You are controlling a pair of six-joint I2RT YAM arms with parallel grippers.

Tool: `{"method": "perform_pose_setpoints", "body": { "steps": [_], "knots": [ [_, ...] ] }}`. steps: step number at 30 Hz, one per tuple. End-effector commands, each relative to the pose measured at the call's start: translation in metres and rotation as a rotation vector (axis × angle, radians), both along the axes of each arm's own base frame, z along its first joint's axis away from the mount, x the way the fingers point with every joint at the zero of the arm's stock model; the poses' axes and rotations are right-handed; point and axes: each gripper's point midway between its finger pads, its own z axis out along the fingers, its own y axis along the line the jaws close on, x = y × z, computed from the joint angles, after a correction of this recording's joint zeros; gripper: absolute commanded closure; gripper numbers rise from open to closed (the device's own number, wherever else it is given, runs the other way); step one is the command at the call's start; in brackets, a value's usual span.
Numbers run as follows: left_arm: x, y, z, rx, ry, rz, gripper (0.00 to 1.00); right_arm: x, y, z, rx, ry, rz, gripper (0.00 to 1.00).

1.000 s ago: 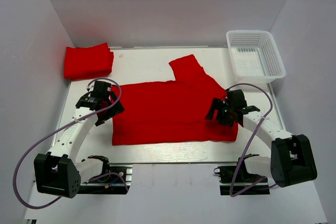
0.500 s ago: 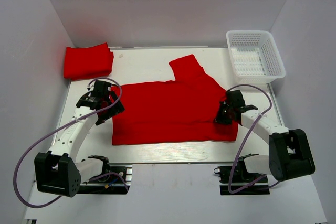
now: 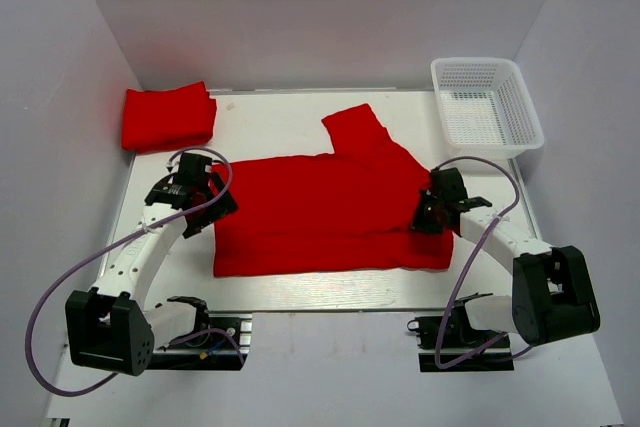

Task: Fold and stack the t-shirts
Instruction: Grap the side of the flattened tshirt furthest away from the robot with both arms

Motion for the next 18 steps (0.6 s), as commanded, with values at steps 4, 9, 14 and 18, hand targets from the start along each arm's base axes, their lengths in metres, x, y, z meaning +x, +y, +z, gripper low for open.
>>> {"method": "perform_pose_setpoints", "body": {
  "steps": [4,9,14,18],
  "knots": [
    [0.007,-0.006,0.001,-0.021,-0.022,-0.019,0.0,0.029,0.012,0.031,0.03,-0.11,0.06,1.0],
    [0.009,-0.006,0.002,-0.017,-0.03,-0.027,0.0,0.042,0.02,0.035,0.051,-0.125,0.083,1.0],
    [0.009,-0.006,-0.001,-0.016,-0.021,-0.027,0.0,0.058,0.026,0.041,0.055,-0.139,0.101,1.0],
    [0.011,-0.006,-0.002,-0.016,-0.021,-0.027,0.0,0.068,0.031,0.034,0.059,-0.118,0.121,1.0]
  ]
}}
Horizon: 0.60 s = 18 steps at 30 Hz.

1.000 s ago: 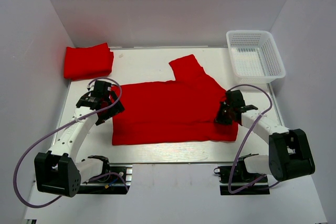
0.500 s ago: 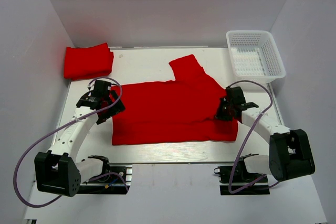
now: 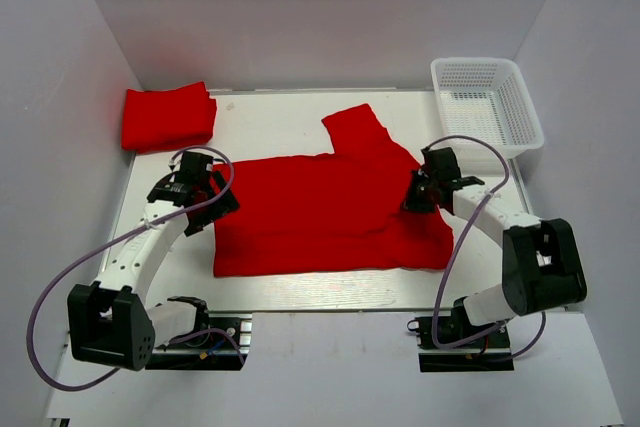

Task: Fold and stack the t-shirts
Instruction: Grap the side of the flattened tshirt furthest away from the robot with both arms

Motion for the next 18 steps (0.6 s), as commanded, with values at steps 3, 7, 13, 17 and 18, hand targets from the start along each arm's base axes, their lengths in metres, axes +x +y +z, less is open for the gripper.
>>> {"method": "perform_pose_setpoints", "body": {
  "steps": [3,7,13,17,18],
  "knots": [
    [0.005,-0.003,0.001,-0.007,-0.017,-0.012,0.0,0.029,0.015,0.017,0.033,-0.07,0.057,1.0],
    [0.005,-0.004,0.001,-0.015,-0.015,-0.016,0.0,0.04,0.018,0.016,0.03,-0.084,0.059,1.0],
    [0.004,-0.006,-0.004,-0.021,-0.005,-0.02,0.0,0.053,0.029,0.017,0.045,-0.087,0.096,1.0],
    [0.004,-0.006,-0.004,-0.021,-0.005,-0.02,0.0,0.054,0.038,0.015,0.059,-0.08,0.132,1.0],
    [0.004,-0.006,-0.004,-0.021,-0.005,-0.02,0.0,0.055,0.04,0.018,0.06,-0.085,0.142,1.0]
  ]
}}
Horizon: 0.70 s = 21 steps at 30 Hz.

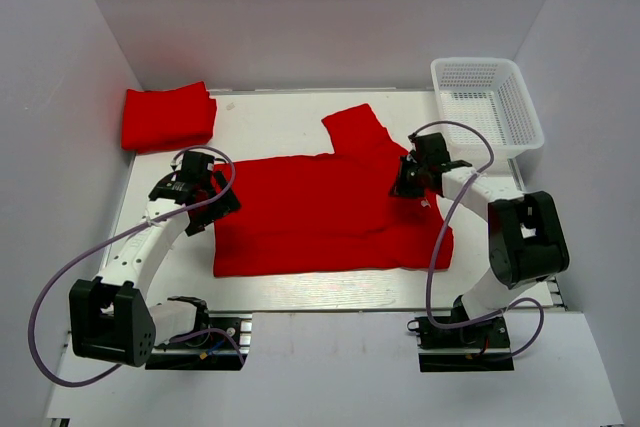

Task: Fold and stack the t-shirts
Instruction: Grap the side of the flattened tshirt furthest away from the robot with both arms

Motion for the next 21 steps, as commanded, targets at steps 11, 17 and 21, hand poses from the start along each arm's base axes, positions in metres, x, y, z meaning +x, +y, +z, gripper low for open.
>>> {"method": "perform_pose_setpoints", "body": {
  "steps": [11,17,21],
  "knots": [
    [0.005,-0.007,0.0,-0.027,-0.032,-0.031,0.0,-0.001,-0.007,0.019,-0.134,-0.036,0.035,0.76],
    [0.003,-0.006,-0.005,-0.02,-0.013,-0.039,0.0,-0.004,-0.016,0.022,-0.21,-0.017,-0.03,0.41],
    [0.005,-0.006,-0.004,-0.018,-0.035,-0.049,0.0,-0.004,-0.016,0.025,-0.224,-0.028,-0.062,0.41]
  ]
}}
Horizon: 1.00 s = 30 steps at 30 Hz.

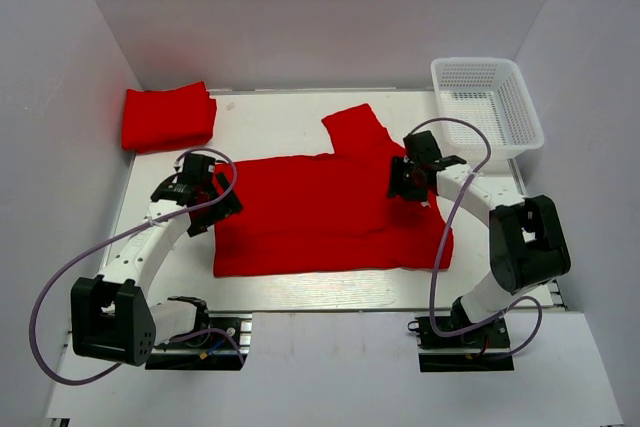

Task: Fold and stack the t-shirts
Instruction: Grap the side of the flattened tshirt furthest away from the robot with both arms

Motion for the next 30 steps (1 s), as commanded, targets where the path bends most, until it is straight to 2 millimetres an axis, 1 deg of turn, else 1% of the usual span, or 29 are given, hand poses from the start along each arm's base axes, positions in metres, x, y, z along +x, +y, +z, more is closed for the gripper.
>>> {"method": "perform_pose_setpoints", "body": {
  "steps": [1,2,4,5,7,9,11,13,15,17,18,20,23,24,25,26,30],
  "knots": [
    [0.004,-0.003,0.003,-0.01,-0.031,-0.027,0.0,0.009,-0.001,0.021,-0.027,-0.049,-0.053,0.41],
    [0.004,-0.003,0.003,-0.01,-0.031,-0.027,0.0,0.01,0.0,0.02,-0.034,-0.048,-0.054,0.41],
    [0.005,-0.005,0.004,-0.016,-0.038,-0.04,0.0,0.006,0.004,0.015,-0.042,-0.027,-0.07,0.44],
    [0.005,-0.005,0.002,-0.015,-0.028,-0.04,0.0,0.006,0.001,0.013,-0.061,-0.022,-0.086,0.46],
    [0.007,-0.007,0.002,-0.02,-0.035,-0.053,0.0,0.004,0.002,0.01,-0.072,-0.013,-0.102,0.46],
    [0.004,-0.008,-0.001,-0.026,-0.025,-0.057,0.0,0.005,0.006,0.011,-0.075,-0.019,-0.1,0.46],
    [0.006,-0.008,0.0,-0.023,-0.034,-0.065,0.0,0.006,0.008,0.01,-0.08,-0.016,-0.106,0.46],
    [0.006,-0.008,0.0,-0.023,-0.034,-0.065,0.0,0.005,0.007,0.003,-0.107,0.011,-0.118,0.46],
    [0.006,-0.008,0.0,-0.023,-0.034,-0.065,0.0,0.008,0.008,0.001,-0.113,0.014,-0.138,0.46],
    [0.006,-0.008,0.0,-0.023,-0.034,-0.065,0.0,0.004,0.005,-0.006,-0.14,0.044,-0.151,0.47],
    [0.006,-0.008,0.0,-0.023,-0.034,-0.065,0.0,0.005,0.004,-0.005,-0.146,0.043,-0.172,0.47],
    [0.004,-0.008,-0.003,-0.022,-0.025,-0.065,0.0,0.003,0.002,-0.01,-0.163,0.063,-0.174,0.53],
    [0.004,-0.008,-0.003,-0.022,-0.025,-0.065,0.0,0.005,0.002,-0.01,-0.177,0.071,-0.19,0.78],
    [0.004,-0.008,-0.003,-0.022,-0.025,-0.065,0.0,0.005,0.003,-0.01,-0.175,0.073,-0.192,0.82],
    [0.004,-0.005,-0.003,-0.022,-0.025,-0.056,0.0,0.007,0.004,-0.004,-0.178,0.057,-0.192,0.96],
    [0.004,-0.005,-0.003,-0.022,-0.025,-0.056,0.0,0.007,0.004,-0.004,-0.178,0.057,-0.192,1.0],
    [0.006,-0.006,-0.002,-0.023,-0.034,-0.056,0.0,0.01,0.01,0.006,-0.168,0.031,-0.177,1.0]
  ]
}}
